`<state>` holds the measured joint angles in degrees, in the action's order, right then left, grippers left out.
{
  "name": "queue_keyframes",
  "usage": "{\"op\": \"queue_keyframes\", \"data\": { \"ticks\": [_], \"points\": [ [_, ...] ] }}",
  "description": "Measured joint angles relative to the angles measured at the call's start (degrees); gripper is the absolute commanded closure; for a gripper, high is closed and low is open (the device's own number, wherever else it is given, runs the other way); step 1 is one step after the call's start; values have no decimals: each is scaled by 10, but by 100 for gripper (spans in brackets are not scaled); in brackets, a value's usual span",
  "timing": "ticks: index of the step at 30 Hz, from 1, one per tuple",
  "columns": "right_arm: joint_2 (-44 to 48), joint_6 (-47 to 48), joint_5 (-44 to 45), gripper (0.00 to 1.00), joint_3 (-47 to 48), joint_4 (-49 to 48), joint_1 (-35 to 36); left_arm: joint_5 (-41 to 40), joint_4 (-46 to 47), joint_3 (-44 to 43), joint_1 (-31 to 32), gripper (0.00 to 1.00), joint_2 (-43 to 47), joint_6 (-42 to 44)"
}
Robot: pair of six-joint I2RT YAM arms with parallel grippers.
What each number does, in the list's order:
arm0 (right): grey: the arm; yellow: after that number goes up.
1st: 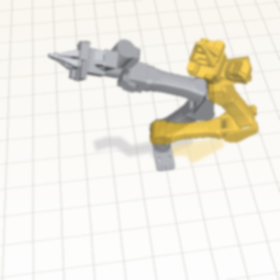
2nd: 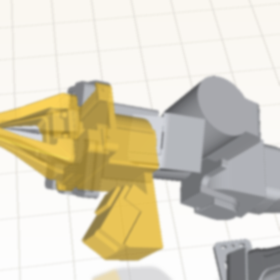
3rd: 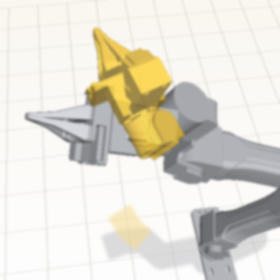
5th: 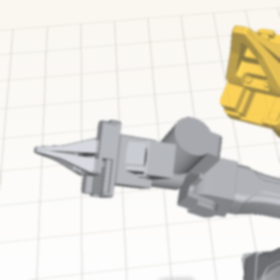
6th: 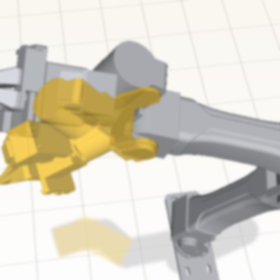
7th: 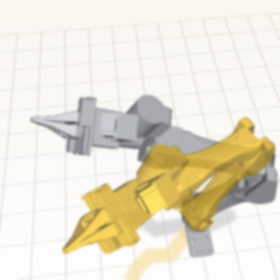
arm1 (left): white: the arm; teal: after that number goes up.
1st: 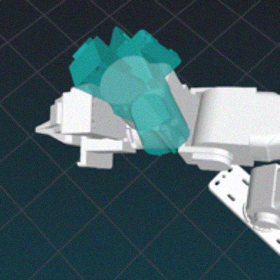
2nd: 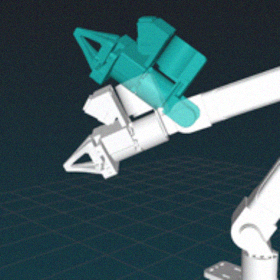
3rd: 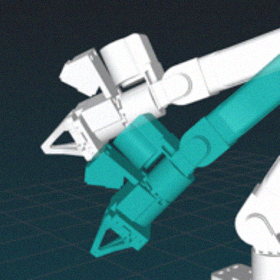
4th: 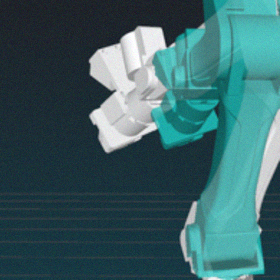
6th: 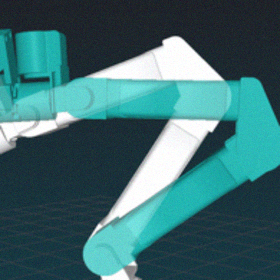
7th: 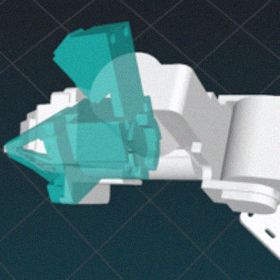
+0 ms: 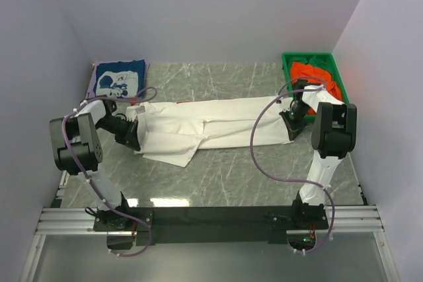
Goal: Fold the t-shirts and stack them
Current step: Fold the tshirt
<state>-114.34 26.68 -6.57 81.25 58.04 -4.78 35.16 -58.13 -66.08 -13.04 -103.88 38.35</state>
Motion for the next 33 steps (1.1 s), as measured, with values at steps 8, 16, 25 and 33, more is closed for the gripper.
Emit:
{"op": "queue_keyframes", "data": {
  "ticks": [8,16,25,33],
  "points": [
    [-1,2,12,49,-6,-11,-1,-1,14,0,-23,50,16,29],
    [11,7,-25,40,14,17,-3,32,-33,-22,32,60,196,165],
    [54,7,-75,43,14,32,-3,-40,42,142,273,54,252,204],
    [57,0,-92,45,13,32,-3,-108,176,189,346,51,214,179]
  ]
}}
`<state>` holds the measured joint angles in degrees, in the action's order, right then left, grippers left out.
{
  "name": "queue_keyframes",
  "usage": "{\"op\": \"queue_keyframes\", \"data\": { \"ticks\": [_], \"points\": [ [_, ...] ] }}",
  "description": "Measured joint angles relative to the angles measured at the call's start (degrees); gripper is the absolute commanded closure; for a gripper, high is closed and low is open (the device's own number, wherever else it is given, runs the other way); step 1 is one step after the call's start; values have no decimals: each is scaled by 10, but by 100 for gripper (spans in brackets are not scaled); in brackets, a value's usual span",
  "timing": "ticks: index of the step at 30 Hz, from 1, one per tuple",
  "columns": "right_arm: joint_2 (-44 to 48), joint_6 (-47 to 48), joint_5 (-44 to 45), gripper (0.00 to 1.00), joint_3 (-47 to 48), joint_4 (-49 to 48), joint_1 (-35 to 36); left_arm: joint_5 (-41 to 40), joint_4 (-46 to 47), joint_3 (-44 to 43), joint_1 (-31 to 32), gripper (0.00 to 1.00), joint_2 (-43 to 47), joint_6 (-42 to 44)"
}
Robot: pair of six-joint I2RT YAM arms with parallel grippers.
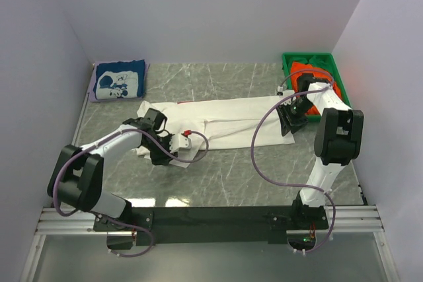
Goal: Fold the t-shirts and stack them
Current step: Fold the tshirt
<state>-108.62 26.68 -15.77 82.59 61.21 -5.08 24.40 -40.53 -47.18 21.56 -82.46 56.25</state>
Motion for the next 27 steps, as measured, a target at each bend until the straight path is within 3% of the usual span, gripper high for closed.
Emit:
{"op": "queue_keyframes", "data": {
  "ticks": [5,10,11,12,15,20,27],
  "points": [
    [0,-1,0,45,0,0,0,-17,47,3,11,51,-38,-3],
    [0,-2,0,45,0,0,0,-34,73,9,22,58,-47,0],
    [0,-2,0,45,0,0,0,-34,73,9,24,61,-47,1],
    [0,-2,0,45,0,0,0,-35,73,9,26,76,-46,1],
    [0,-2,0,46,0,0,0,-33,69,7,31,99,-46,-1],
    [0,-2,0,47,19,10,0,0,-36,-34,33,99,-46,-19],
    [-5,-2,0,47,50,18,0,55,-165,-238,0,99,-64,-42]
  ]
}}
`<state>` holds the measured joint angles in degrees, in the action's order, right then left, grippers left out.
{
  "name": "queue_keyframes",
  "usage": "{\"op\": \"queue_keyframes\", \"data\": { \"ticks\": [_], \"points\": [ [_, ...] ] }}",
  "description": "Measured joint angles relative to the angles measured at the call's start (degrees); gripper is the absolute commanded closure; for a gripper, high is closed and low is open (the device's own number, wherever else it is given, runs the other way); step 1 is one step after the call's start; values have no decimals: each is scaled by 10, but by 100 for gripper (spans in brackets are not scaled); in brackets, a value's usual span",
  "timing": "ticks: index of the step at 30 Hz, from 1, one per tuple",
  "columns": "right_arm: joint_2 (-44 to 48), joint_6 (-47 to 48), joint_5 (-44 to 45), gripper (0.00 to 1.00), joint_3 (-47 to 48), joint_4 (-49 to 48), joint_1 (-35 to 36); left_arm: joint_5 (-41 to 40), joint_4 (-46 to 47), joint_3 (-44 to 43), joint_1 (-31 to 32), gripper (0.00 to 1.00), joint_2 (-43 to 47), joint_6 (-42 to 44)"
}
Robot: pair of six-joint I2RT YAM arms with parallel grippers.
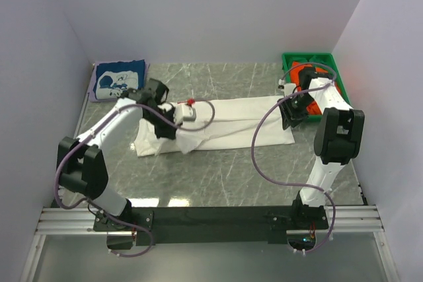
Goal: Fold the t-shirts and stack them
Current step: Fold the tshirt
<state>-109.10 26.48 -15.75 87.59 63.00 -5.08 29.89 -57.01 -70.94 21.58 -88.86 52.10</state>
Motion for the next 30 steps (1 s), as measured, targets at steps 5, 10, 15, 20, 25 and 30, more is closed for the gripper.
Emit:
{"op": "queue_keyframes", "data": {
  "ticks": [5,10,15,20,25,30],
  "points": [
    [-18,0,-3,48,26,10,0,15,-23,-127,-56,99,-85,-15],
    [-34,0,-9,47,44,13,0,17,-19,-234,-98,99,-199,-39],
    [-38,-2,-14,48,44,14,0,8,-5,-322,-110,99,-275,-63],
    [-42,-9,-16,52,44,12,0,-6,18,-366,-113,99,-318,-79],
    [-57,-18,-16,57,44,5,1,-24,34,-369,-118,99,-342,-98],
    [-65,-27,-16,57,52,0,3,-27,33,-388,-120,99,-357,-124]
  ]
}}
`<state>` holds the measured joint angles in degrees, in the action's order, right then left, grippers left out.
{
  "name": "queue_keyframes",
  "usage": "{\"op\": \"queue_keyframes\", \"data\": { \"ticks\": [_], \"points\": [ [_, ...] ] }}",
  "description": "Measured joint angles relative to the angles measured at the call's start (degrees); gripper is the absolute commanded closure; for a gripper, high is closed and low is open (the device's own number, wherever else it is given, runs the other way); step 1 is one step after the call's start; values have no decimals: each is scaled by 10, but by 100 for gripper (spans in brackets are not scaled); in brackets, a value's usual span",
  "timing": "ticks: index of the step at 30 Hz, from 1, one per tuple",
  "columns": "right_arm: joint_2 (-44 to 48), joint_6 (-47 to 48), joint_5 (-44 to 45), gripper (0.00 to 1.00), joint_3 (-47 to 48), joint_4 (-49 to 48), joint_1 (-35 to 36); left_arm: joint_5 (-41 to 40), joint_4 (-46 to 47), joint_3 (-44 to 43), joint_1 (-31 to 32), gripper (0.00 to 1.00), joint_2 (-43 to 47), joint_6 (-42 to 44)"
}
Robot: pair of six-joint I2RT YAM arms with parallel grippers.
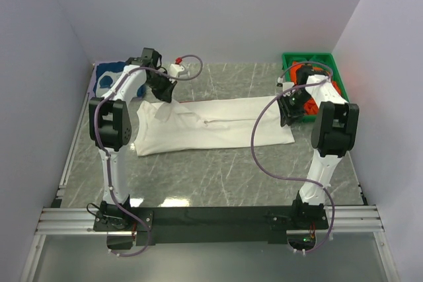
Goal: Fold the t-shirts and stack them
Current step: Fold the tshirt
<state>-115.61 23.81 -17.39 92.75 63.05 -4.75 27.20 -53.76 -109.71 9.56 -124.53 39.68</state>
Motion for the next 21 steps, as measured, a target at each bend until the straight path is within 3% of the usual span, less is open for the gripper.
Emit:
{"op": "queue_keyframes", "data": {
  "ticks": [4,7,10,11,15,21],
  "points": [
    [0,-2,-1,56,5,-2,1,11,-12,-9,6,96,4,-5],
    [-1,-2,-2,51,11,-1,1,21,-13,31,18,86,24,-4],
    [-2,-1,-9,50,17,2,3,37,-33,89,32,55,52,5],
    [-3,-1,-11,50,19,2,5,41,-35,104,35,52,58,5],
    [-6,1,-16,53,28,3,16,56,-29,162,27,46,88,-15],
    [-13,1,-22,56,31,0,45,66,-16,220,-35,47,154,-9]
  ]
}}
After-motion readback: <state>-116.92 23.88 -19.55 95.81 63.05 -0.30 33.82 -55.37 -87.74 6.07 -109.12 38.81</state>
